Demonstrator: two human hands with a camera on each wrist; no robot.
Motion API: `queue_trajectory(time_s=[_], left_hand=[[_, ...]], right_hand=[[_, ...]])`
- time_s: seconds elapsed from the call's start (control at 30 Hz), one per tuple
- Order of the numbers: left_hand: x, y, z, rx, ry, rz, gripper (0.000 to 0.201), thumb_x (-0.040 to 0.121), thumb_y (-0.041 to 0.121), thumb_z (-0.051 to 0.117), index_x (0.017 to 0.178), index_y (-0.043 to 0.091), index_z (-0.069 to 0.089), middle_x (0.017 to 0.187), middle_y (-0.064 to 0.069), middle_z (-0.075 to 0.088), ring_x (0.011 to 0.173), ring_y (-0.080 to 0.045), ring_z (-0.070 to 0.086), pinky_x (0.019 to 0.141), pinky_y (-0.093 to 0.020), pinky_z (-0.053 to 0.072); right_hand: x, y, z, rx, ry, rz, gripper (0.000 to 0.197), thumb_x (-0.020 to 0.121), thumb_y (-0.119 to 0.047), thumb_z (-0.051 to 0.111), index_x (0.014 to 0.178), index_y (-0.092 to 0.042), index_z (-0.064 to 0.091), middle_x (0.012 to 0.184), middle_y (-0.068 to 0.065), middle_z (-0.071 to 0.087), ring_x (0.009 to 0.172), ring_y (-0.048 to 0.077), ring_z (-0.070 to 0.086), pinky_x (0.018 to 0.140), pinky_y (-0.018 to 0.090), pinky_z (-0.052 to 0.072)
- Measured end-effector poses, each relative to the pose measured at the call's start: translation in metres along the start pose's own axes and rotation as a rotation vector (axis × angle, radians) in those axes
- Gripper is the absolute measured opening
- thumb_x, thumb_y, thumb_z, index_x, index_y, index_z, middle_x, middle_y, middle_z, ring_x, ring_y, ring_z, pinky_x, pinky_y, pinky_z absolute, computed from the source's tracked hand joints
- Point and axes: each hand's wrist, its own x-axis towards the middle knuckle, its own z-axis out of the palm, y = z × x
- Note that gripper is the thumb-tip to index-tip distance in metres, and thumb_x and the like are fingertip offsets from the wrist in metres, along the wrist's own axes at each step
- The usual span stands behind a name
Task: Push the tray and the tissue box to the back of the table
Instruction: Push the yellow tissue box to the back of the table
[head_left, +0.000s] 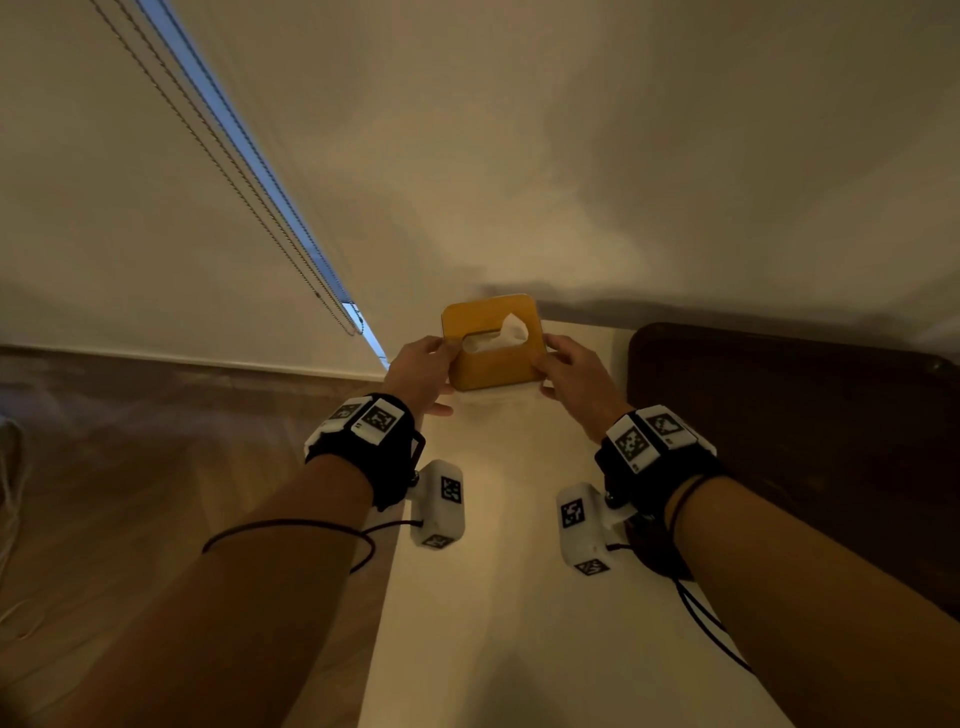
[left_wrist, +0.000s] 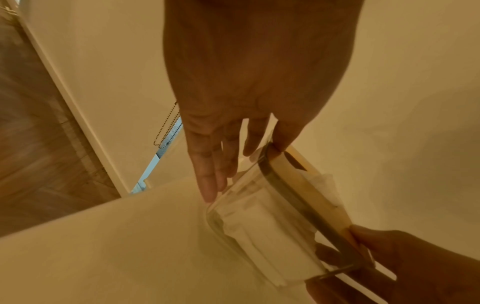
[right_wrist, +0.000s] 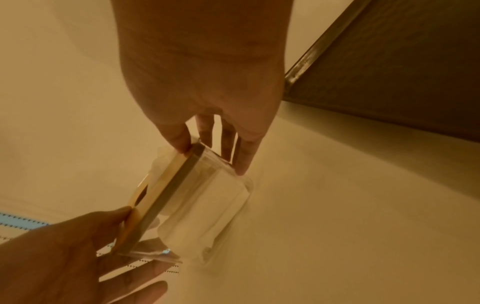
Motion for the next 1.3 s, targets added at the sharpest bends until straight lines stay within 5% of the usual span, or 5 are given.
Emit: queue_trajectory(time_s=[0.27,0.47,0.77,1.1,1.3], left_hand=[[-0.01,-0.021,-0.001,-0.091,0.117,0.07,0.045,0.091,0.032,0.055,0.133,0.016,0.054,0.107,-0.006,0.063,0.097,-0.025,0.062,0.073,-0.04,0.057],[-0.013,-0.037,0.005,-0.136,0.163,0.162,0.039,0.087,0.013,0.057,0.126,0.012,0.061,0.09,-0.005,0.066,0.086,-0.023,0.063,0.077,-0.043,0.058],[0.0,-0.027,-0.006,-0.094,0.175,0.172,0.038,0.085,0.009,0.057,0.122,0.013,0.066,0.08,-0.002,0.066,0.079,-0.023,0.061,0.066,-0.035,0.053],[0.014,-0.013,-0.019,0.006,0.123,0.184,0.044,0.086,0.008,0.054,0.129,0.011,0.062,0.11,-0.016,0.073,0.097,-0.028,0.07,0.066,-0.035,0.055],[0.017,-0.01,-0.022,0.014,0.127,0.195,0.046,0.084,0.007,0.055,0.13,0.01,0.062,0.109,-0.017,0.072,0.101,-0.032,0.071,0.081,-0.045,0.06]], right_hand=[[-0.007,-0.002,0.003,0.013,0.18,-0.05,0.041,0.092,-0.022,0.052,0.133,-0.017,0.053,0.117,0.001,0.058,0.105,0.015,0.054,0.09,0.029,0.043],[-0.007,-0.006,0.007,0.082,0.204,-0.079,0.035,0.088,-0.006,0.052,0.119,-0.018,0.064,0.114,0.006,0.066,0.107,0.022,0.063,0.095,0.043,0.054],[-0.003,-0.009,0.011,0.143,0.173,-0.036,0.029,0.088,-0.009,0.055,0.113,-0.023,0.062,0.112,0.003,0.064,0.108,0.023,0.062,0.094,0.045,0.054],[0.0,-0.012,0.019,0.203,0.193,-0.012,0.036,0.088,-0.008,0.057,0.122,-0.018,0.058,0.11,0.007,0.062,0.085,0.015,0.062,0.085,0.046,0.058],[0.001,-0.013,0.02,0.222,0.196,-0.01,0.035,0.088,-0.009,0.057,0.121,-0.019,0.059,0.112,0.006,0.061,0.094,0.019,0.062,0.085,0.046,0.058]])
